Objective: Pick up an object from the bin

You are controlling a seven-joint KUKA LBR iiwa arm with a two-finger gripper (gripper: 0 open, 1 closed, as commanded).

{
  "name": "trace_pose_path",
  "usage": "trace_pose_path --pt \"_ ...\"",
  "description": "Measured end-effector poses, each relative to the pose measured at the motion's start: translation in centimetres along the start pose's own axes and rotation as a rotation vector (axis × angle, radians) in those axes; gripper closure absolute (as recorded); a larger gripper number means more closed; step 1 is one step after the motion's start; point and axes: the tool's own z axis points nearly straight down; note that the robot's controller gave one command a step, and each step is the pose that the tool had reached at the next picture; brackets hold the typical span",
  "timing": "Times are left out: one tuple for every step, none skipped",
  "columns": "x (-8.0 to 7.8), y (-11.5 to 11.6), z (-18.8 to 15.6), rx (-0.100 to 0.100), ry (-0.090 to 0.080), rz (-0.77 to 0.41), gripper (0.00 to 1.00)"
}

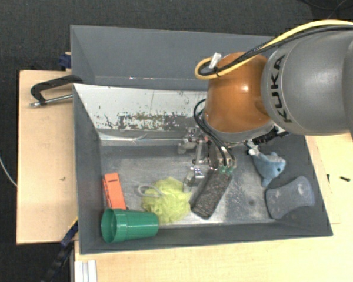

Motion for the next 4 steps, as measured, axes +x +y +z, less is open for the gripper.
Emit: trace_pose_path --pt "2.3 5.9 5.5 0.003 -0.008 -0.022 0.0" --pt "2.9 8.5 5.1 0.004 -0.006 -0.044 0.0" --pt "2.3 11.3 4.6 0.004 -0.008 -0.363 0.0" --pt "3.8 10.2 7.7 0.003 -0.011 -0.516 0.0"
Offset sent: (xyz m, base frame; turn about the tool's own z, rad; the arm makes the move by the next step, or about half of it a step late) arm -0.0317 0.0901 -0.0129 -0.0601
